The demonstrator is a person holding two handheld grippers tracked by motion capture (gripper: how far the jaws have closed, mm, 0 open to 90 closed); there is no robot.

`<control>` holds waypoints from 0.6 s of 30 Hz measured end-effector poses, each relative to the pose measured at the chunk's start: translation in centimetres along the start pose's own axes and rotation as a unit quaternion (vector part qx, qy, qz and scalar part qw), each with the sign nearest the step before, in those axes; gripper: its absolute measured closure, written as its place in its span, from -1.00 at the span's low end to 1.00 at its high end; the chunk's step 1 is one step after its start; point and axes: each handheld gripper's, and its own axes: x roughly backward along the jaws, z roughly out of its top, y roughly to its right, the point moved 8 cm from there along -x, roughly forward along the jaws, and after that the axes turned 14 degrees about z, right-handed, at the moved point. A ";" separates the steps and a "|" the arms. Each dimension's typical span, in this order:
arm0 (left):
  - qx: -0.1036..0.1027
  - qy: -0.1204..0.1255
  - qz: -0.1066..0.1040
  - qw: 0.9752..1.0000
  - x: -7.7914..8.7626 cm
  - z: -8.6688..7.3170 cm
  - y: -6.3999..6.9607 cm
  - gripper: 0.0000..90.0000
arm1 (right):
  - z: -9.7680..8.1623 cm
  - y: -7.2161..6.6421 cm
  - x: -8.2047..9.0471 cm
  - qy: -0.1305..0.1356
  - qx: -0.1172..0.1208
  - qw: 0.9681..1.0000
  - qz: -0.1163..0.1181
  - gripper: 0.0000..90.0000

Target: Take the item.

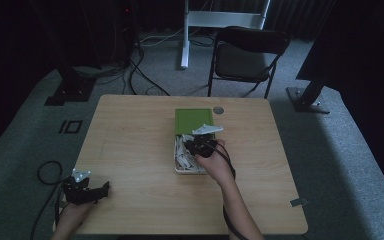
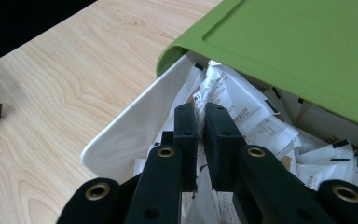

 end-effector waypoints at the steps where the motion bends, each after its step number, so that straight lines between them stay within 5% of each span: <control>1: 0.000 0.000 0.000 1.000 0.0 0.0 0.0 -0.94 | 0.1 -0.1 0.1 0.004 -0.004 1.000 0.005 0.86; 18: -0.001 0.000 0.000 1.000 0.0 0.0 0.0 -0.94 | 1.5 -1.7 3.1 0.043 0.018 0.999 0.020 0.93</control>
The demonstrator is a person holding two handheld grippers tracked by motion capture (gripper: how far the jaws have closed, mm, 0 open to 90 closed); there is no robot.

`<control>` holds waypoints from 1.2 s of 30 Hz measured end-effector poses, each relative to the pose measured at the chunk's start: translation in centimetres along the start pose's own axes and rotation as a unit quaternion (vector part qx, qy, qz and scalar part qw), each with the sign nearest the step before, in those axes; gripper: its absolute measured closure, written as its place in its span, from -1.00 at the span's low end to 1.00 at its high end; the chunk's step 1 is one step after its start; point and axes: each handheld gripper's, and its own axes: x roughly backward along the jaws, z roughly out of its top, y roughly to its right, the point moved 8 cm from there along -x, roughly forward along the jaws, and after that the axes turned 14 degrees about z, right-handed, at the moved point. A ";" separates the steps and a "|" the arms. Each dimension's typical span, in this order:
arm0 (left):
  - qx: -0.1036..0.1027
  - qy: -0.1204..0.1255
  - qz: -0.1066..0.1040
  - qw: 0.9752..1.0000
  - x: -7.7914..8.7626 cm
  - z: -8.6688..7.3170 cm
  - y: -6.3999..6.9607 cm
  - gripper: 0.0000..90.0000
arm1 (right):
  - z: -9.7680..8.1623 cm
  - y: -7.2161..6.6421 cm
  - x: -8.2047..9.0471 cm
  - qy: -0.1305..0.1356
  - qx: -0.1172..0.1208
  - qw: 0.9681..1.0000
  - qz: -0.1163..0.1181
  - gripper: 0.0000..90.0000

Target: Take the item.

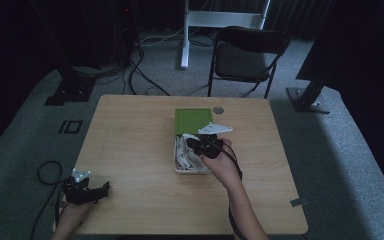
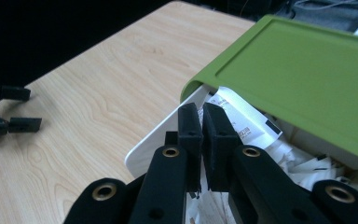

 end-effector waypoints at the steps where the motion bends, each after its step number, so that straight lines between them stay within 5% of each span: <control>1: 0.000 0.000 0.000 1.000 0.0 0.0 0.0 -0.94 | 0.1 -0.1 0.2 0.000 0.003 1.000 -0.001 0.93; 13: 0.001 0.000 0.000 1.000 0.0 0.0 0.0 -0.94 | 1.1 0.9 2.4 0.022 0.002 1.000 -0.009 0.93; 26: 0.001 0.000 0.000 1.000 0.0 0.0 0.0 -0.94 | 1.7 4.4 6.4 0.052 -0.017 0.997 -0.053 0.93; 36: 0.001 0.000 0.000 1.000 0.0 0.0 0.0 -0.94 | -0.2 8.9 9.0 0.054 -0.054 0.992 -0.097 0.93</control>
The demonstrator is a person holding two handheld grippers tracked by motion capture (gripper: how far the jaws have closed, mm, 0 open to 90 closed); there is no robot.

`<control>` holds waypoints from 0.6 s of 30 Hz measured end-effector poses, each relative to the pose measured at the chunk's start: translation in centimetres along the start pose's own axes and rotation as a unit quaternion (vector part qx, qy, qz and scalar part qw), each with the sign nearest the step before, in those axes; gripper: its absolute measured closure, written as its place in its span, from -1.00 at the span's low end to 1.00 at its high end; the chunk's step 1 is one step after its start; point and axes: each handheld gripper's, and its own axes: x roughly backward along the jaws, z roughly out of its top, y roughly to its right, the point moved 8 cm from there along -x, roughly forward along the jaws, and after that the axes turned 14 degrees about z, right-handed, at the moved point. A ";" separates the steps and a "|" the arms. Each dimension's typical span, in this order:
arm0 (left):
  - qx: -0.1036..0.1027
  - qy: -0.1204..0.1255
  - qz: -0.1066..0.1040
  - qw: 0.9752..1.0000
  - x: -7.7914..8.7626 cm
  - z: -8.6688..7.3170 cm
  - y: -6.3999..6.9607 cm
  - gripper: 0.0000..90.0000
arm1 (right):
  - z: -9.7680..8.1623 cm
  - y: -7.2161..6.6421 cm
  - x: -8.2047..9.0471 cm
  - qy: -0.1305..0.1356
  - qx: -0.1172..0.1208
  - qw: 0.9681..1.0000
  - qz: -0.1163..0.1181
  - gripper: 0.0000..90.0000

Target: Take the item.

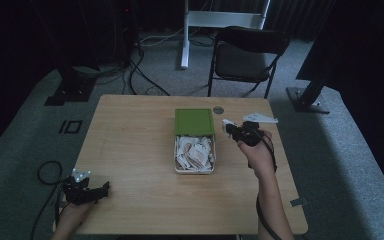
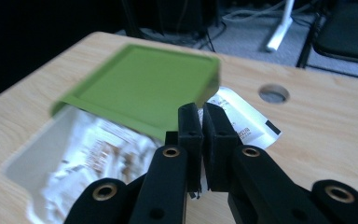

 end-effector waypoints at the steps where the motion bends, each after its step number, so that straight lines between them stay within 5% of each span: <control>1: 0.000 0.000 0.000 1.000 0.0 0.0 0.0 -0.94 | -0.3 0.5 0.0 0.000 -0.004 1.000 -0.007 0.93; 9: 0.000 0.000 0.000 1.000 0.0 0.0 0.0 -0.94 | -4.2 4.7 -0.8 -0.023 -0.053 0.998 -0.037 0.94; 18: 0.000 0.000 0.000 1.000 0.0 0.0 0.0 -0.94 | -7.9 7.9 -1.9 -0.041 -0.078 0.994 -0.068 0.94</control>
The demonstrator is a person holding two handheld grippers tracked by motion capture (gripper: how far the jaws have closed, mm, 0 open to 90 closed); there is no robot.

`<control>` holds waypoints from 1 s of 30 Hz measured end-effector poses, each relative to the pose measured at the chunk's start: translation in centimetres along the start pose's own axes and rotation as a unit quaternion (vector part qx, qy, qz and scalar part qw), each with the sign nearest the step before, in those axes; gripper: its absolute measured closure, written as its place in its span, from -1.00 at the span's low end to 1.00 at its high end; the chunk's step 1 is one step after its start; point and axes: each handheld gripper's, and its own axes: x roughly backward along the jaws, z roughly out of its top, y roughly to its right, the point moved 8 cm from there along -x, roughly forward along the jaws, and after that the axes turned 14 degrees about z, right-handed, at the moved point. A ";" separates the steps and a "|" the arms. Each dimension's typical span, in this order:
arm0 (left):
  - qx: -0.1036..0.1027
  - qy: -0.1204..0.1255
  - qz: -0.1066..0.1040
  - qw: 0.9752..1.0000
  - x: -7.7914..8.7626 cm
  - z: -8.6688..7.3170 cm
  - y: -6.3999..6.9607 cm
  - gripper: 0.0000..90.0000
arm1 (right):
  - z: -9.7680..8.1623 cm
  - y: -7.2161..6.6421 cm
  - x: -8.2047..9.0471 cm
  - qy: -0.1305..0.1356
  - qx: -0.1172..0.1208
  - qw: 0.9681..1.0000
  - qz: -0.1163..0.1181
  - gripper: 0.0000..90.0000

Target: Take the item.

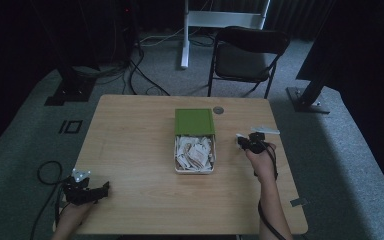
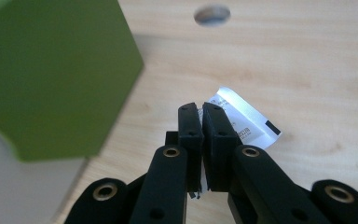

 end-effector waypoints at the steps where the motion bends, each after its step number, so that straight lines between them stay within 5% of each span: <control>1: 0.000 0.000 0.000 1.000 0.0 0.0 0.0 -0.94 | -0.4 0.2 -0.2 -0.007 -0.002 1.000 0.000 0.94; 13: 0.000 0.000 0.000 1.000 0.0 0.0 0.0 -0.94 | -2.9 2.6 -1.6 -0.019 -0.025 0.999 -0.028 0.93; 20: -0.001 0.000 0.000 1.000 0.0 0.0 0.0 -0.94 | -3.2 2.7 -1.6 -0.019 -0.030 0.999 -0.031 0.89; 25: 0.000 0.000 0.000 1.000 0.0 0.0 0.0 -0.94 | -3.1 2.7 -1.3 -0.003 -0.040 0.999 -0.035 0.70; 30: 0.000 0.000 0.000 1.000 0.0 0.0 0.0 -0.94 | -3.4 2.5 -0.4 0.011 -0.034 0.998 -0.046 0.25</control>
